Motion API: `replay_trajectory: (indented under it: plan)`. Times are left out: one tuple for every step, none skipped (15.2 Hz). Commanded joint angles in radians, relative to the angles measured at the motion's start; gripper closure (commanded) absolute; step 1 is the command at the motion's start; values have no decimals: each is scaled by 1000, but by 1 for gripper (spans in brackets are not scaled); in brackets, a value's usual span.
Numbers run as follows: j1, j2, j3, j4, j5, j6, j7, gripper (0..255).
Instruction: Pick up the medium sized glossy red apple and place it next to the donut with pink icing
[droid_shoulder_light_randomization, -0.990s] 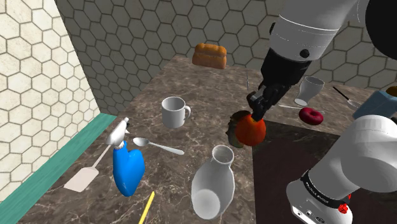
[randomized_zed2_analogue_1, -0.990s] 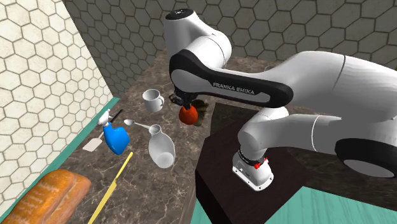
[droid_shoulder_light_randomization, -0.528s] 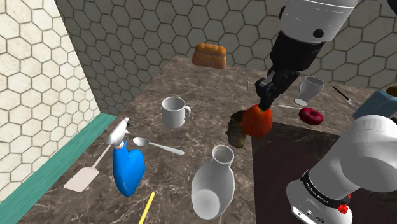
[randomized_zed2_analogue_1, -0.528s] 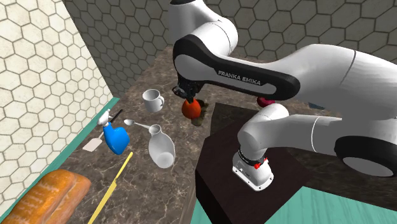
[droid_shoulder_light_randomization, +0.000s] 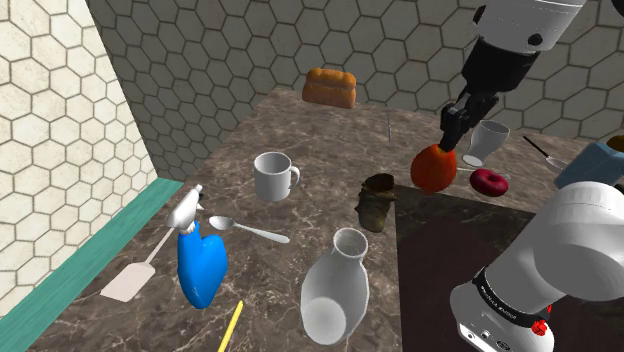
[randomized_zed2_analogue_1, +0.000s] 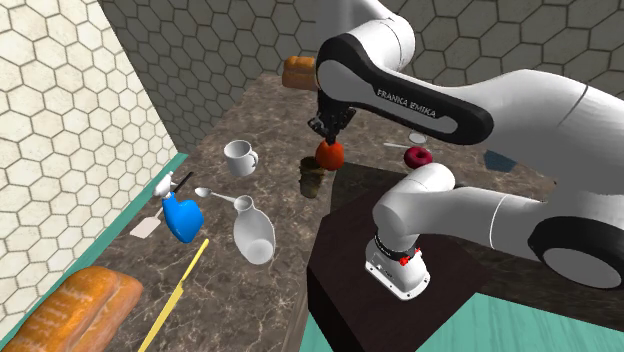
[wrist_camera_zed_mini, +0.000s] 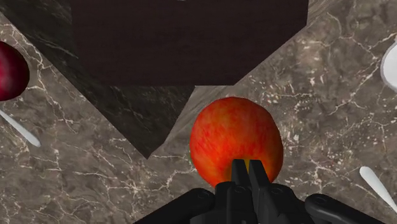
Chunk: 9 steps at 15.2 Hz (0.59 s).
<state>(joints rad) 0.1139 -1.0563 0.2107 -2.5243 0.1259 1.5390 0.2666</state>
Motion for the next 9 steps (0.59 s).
replay_trajectory:
  plan:
    - [-13,-21,-52,-25,-41,1,-48,255]
    - [-21,-28,-79,-31,-63,-1,-71,255]
    - [-29,-35,-106,-36,-86,-2,-95,255]
    - [-39,-40,-133,-40,-108,-3,-120,255]
    - [-48,-43,-161,-43,-131,-3,-144,255]
    - [-58,-45,-188,-45,-153,-3,-168,255]
    - [-67,-45,-215,-45,-176,-2,-193,255]
    - [-77,-44,-242,-44,-199,0,-217,255]
    - [-87,-41,-270,-43,-221,2,-242,255]
